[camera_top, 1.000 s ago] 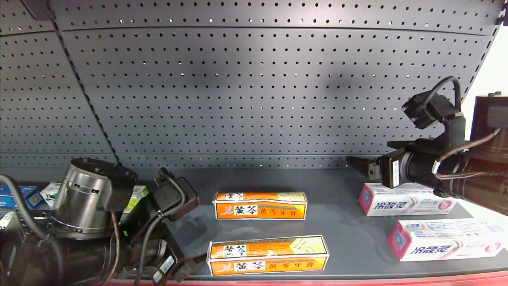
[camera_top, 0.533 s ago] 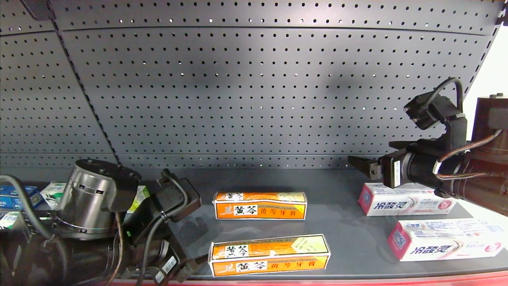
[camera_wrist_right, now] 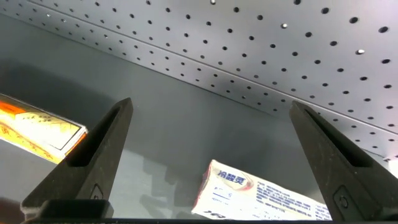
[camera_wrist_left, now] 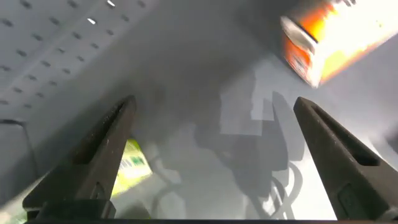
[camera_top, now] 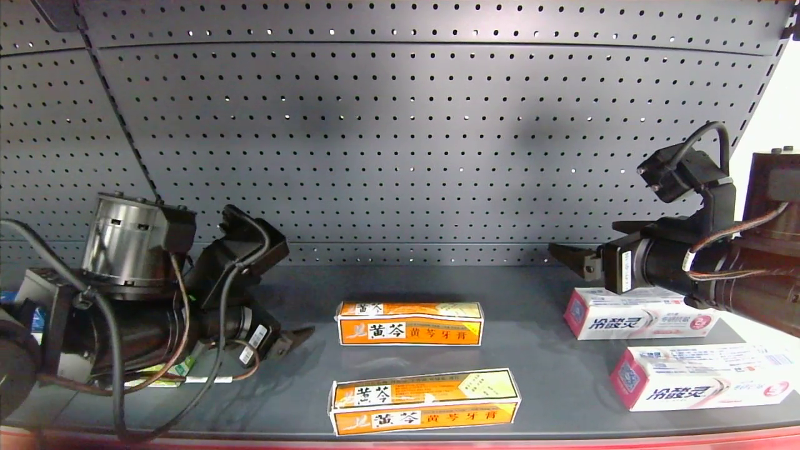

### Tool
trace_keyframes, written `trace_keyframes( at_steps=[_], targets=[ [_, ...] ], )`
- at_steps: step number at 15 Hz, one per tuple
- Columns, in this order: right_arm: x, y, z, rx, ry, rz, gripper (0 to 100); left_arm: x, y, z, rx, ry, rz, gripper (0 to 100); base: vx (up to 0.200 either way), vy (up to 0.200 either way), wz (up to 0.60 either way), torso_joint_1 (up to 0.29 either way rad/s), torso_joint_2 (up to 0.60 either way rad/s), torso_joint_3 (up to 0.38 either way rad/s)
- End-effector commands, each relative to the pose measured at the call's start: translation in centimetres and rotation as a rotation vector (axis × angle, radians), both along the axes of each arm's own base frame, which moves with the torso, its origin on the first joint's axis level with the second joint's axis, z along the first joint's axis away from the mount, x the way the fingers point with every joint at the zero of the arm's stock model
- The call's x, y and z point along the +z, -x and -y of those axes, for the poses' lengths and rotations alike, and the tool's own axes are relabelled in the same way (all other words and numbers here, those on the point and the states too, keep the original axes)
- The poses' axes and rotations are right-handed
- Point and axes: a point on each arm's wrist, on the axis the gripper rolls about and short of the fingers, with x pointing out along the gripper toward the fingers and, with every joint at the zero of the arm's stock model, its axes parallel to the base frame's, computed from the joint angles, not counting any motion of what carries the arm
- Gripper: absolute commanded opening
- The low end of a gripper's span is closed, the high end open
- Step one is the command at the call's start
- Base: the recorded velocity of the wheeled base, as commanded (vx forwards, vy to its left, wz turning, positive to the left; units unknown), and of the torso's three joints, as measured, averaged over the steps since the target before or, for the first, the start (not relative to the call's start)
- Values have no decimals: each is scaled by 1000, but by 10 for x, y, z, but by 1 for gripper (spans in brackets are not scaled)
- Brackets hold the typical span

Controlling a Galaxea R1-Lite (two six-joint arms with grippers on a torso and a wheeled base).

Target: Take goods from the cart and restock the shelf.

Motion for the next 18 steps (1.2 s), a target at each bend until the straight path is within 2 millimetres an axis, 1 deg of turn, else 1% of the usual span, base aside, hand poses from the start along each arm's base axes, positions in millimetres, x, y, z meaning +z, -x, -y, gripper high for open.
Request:
trace_keyframes(
  at_steps=[1,3,8,13,18],
  targets=[
    [-1,-1,1,-6,2,-2,100,-5,-19,5,18,-12,-14,100,0,0,0,0,0,0],
    [-1,-1,2,-11,1,-1,100,-9,-24,8,10,-17,-25,100,0,0,0,0,0,0],
    [-1,-2,4,-17,2,-2,100,-13,-26,15,-10,-23,-37,100,0,0,0,0,0,0],
    [-2,-2,4,-16,4,-6,100,-12,-33,31,-47,-15,-30,100,0,0,0,0,0,0],
    [-2,-2,4,-16,3,-7,100,-12,-32,35,-60,-16,-31,100,0,0,0,0,0,0]
  ],
)
